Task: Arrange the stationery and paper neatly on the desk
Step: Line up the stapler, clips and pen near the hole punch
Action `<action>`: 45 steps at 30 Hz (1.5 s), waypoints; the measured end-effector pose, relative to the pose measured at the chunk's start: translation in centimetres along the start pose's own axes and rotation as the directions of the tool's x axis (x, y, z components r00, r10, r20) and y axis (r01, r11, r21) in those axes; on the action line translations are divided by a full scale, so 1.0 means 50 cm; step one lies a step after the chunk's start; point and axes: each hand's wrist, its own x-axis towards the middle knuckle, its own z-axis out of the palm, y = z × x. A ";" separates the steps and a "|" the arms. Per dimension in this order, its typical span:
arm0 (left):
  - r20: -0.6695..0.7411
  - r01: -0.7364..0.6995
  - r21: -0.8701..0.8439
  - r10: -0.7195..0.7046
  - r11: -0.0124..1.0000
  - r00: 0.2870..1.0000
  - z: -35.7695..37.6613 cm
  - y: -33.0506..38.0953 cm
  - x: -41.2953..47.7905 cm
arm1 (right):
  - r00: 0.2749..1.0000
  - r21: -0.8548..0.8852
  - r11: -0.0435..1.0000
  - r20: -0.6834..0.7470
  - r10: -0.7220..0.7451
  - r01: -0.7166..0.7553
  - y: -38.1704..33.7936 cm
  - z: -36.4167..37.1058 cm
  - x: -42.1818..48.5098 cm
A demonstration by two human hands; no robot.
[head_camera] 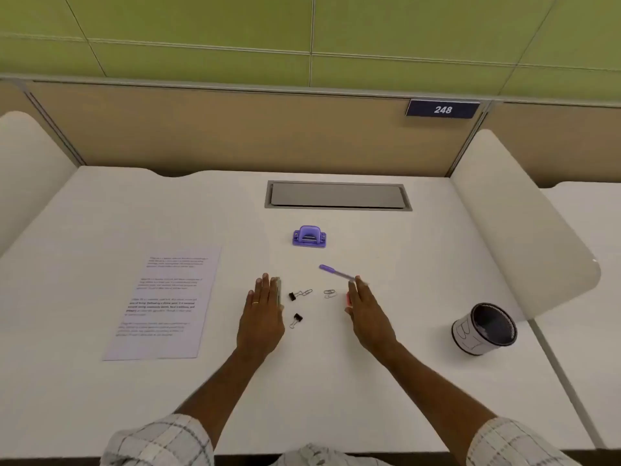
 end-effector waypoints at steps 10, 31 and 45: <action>0.178 0.358 -0.163 -0.330 0.919 0.927 -0.021 0.042 0.007 | 0.988 0.058 0.994 0.123 -0.095 0.088 0.026 -0.003 0.011; 0.251 0.448 -0.677 -0.389 0.584 0.886 -0.030 0.212 0.153 | 0.980 0.338 0.936 -0.133 0.149 -0.097 0.075 -0.058 0.117; 0.306 0.307 -0.654 -0.129 0.692 0.943 0.040 0.498 0.370 | 0.907 0.300 0.902 -0.192 0.374 -0.309 0.332 -0.161 0.235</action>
